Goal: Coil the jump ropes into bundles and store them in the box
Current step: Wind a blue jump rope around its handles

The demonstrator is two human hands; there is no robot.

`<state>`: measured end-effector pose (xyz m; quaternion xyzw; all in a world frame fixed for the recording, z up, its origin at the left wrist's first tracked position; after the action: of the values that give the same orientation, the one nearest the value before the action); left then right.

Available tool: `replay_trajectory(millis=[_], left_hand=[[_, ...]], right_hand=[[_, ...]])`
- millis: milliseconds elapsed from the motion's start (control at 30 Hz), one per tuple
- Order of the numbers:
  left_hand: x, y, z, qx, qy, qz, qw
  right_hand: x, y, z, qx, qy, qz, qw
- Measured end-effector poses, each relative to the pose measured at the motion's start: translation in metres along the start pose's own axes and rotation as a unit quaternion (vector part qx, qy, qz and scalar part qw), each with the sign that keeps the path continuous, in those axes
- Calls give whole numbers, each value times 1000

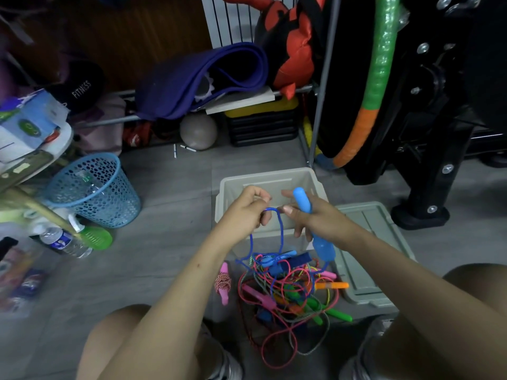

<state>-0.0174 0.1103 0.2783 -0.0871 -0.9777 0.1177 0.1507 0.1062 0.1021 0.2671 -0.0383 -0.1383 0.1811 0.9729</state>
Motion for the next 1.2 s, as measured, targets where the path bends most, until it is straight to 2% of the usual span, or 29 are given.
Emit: replay_trajectory(millis=[67, 133, 200, 267, 333, 367, 433, 533, 633, 700, 733, 800, 900, 933, 967, 1033, 1067, 1133, 1167, 1200], left_hand=[[1, 0, -3, -14, -38, 5, 999], [1, -2, -4, -15, -9, 3, 1000], [2, -1, 4, 0, 50, 1, 999], [1, 2, 18, 35, 129, 30, 991], [2, 3, 38, 97, 273, 78, 954], [9, 3, 48, 127, 322, 76, 935], [29, 5, 50, 148, 318, 18, 936], [32, 3, 24, 62, 180, -24, 981], [3, -4, -2, -12, 230, 18, 973], [-13, -8, -6, -12, 216, 42, 975], [-17, -8, -8, -14, 198, 40, 979], [-14, -6, -7, -10, 168, 18, 986], [1, 2, 14, 47, 163, 18, 985], [5, 5, 23, 66, 191, 23, 979], [11, 7, 29, 69, 234, 15, 970], [17, 7, 19, 18, 313, -26, 949], [13, 4, 9, -24, 305, -32, 951], [0, -3, -9, -84, 244, -33, 966], [-2, -5, -15, -96, 217, -48, 970], [-2, -4, -16, -96, 189, -61, 975]], right_hand=[[-5, -1, 5, 11, 7, 24, 1000], [-6, -2, 9, 23, -18, 29, 999], [6, 0, 8, 22, -41, -36, 998], [27, 1, 4, 20, 25, -136, 990], [49, -1, -3, 15, 92, -226, 970], [59, -2, -8, 4, 85, -258, 962], [74, -2, -19, -28, 5, -287, 958], [73, 3, -26, -52, -130, -245, 959], [37, 6, 0, 46, -69, -121, 989], [10, 4, 10, 73, -51, -20, 996], [3, 3, 12, 73, -60, 6, 995], [10, 5, 10, 58, -90, -34, 994], [45, 2, -5, -1, -11, -206, 978], [54, 0, -11, -20, -16, -238, 971], [58, 1, -14, -38, -88, -235, 967], [46, 2, -14, -53, -221, -162, 960], [34, 4, -11, -36, -203, -111, 972], [7, 4, -3, -1, -83, -20, 996], [0, 4, -1, 12, -54, 3, 998], [2, 4, 2, 19, -55, -11, 998]])
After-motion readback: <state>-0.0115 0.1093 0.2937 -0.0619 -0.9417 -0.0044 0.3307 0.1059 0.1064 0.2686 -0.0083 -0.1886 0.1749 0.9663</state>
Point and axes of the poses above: each hand's wrist, its own y-axis towards the middle knuckle, its own x-axis out of the back of the hand, z = x × y, the point moved 10 cm from there along y, towards the middle knuckle, and after that the axes turned 6 degrees about x, right-handed, at the moved point
